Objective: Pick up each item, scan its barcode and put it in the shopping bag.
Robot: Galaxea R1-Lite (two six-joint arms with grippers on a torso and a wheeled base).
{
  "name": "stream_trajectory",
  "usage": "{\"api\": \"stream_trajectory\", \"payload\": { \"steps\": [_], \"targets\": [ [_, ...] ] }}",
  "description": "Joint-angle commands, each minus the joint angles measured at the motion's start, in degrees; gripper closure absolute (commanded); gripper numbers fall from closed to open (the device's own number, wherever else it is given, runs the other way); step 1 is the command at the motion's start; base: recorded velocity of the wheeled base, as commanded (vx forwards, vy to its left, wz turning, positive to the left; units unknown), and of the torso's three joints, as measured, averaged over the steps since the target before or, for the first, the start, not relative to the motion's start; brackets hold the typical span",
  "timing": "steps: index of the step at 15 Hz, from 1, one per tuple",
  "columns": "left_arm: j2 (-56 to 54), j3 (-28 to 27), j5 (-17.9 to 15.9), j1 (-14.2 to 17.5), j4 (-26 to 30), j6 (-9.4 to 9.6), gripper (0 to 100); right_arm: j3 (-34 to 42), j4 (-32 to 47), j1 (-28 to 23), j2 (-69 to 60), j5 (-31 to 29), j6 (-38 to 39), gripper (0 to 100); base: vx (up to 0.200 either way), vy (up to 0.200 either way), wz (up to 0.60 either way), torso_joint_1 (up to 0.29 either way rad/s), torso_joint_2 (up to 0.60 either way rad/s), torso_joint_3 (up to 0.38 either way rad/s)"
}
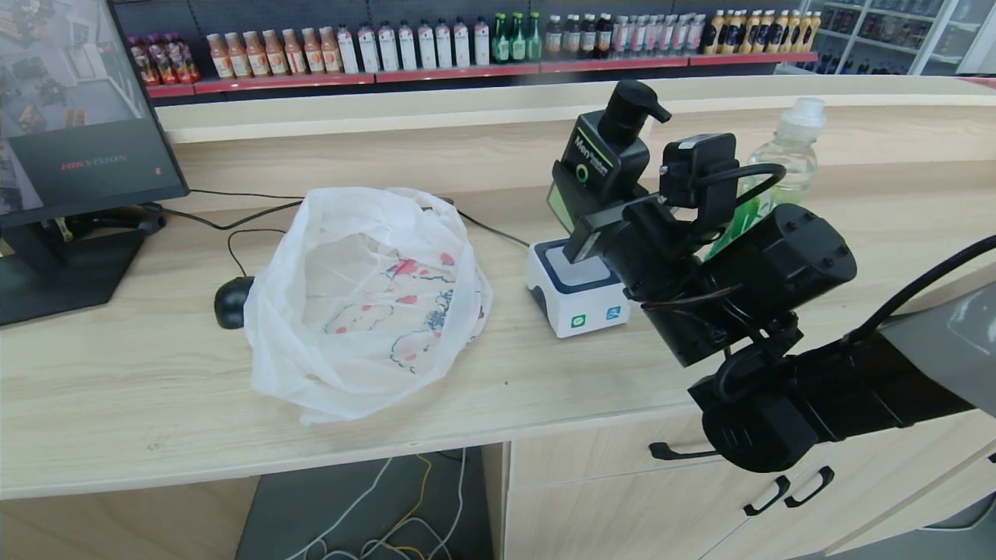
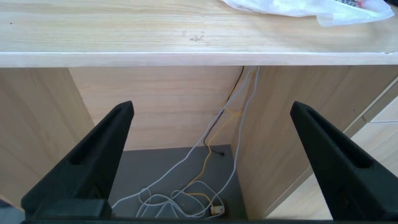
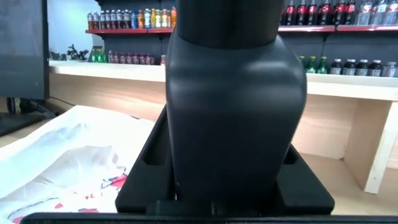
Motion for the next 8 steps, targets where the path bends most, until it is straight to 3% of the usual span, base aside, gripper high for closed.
{"api": "stream_trajectory", "payload": {
  "steps": [1, 8],
  "targets": [
    [0.1, 0.0, 0.0, 0.0, 0.0, -0.01, 0, -0.1, 0.1, 0.0, -0.1, 0.0, 0.0, 100, 0.000, 0.200, 0.00, 0.007, 0.00, 0.007],
    [0.1, 0.0, 0.0, 0.0, 0.0, -0.01, 0, 0.1, 0.1, 0.0, -1.3, 0.0, 0.0, 100, 0.000, 0.200, 0.00, 0.006, 0.00, 0.001]
  ]
}}
